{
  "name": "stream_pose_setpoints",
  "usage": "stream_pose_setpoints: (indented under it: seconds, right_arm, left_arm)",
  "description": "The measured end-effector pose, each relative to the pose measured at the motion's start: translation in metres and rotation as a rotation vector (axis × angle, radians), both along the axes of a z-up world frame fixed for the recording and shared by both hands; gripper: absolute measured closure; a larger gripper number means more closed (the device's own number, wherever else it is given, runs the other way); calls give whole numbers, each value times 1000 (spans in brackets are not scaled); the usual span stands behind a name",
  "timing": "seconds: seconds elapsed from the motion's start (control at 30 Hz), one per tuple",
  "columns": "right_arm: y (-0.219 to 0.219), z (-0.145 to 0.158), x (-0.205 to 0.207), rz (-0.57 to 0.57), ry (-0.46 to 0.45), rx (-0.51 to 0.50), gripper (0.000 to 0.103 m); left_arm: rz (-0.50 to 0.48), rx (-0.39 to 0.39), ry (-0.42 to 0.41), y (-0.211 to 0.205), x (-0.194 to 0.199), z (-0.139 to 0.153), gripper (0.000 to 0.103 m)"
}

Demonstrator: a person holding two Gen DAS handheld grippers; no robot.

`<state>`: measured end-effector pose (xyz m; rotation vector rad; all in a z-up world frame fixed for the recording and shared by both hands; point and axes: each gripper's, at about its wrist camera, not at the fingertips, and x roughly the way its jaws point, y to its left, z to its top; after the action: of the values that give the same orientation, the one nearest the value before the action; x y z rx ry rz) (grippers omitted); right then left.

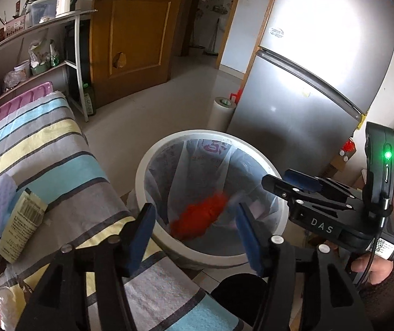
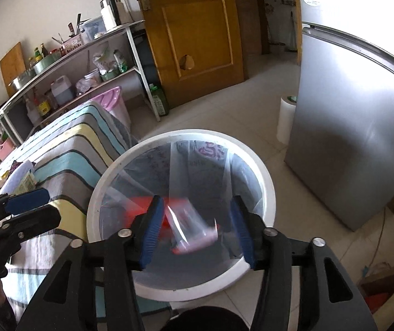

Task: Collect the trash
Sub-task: 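Carry the red bag and red-lidded cup over the bin and open both tools, then grasp the white foam sleeve with the left tool while the right tool grasps the chocolate wrapper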

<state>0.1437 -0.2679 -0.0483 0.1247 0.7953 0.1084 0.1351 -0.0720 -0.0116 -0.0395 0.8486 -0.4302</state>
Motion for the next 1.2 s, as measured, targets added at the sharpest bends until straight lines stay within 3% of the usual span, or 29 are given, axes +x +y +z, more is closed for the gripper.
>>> stream_pose_setpoints:
  seconds: [0.23,0.5,0.63,0.93,1.2]
  right_arm:
    - [1,8,-6,-4,-27,-2,46]
    - [21,30,-29,30,-101,7,46]
    - [41,41,-35,57,-122,9,46]
    - [102,51,-52,200,-154,33,46]
    - [162,36,-60,338,-124,15,46]
  left_arm:
    - [22,-12,-34,12,-10,12,31]
    - [75,-28,-83,44,-30,29,28]
    - [125,2,-111,64,-42,34,28]
    - [259,7,-139,135,-74,37,27]
    - [433,27,-149,211,-98,33,25]
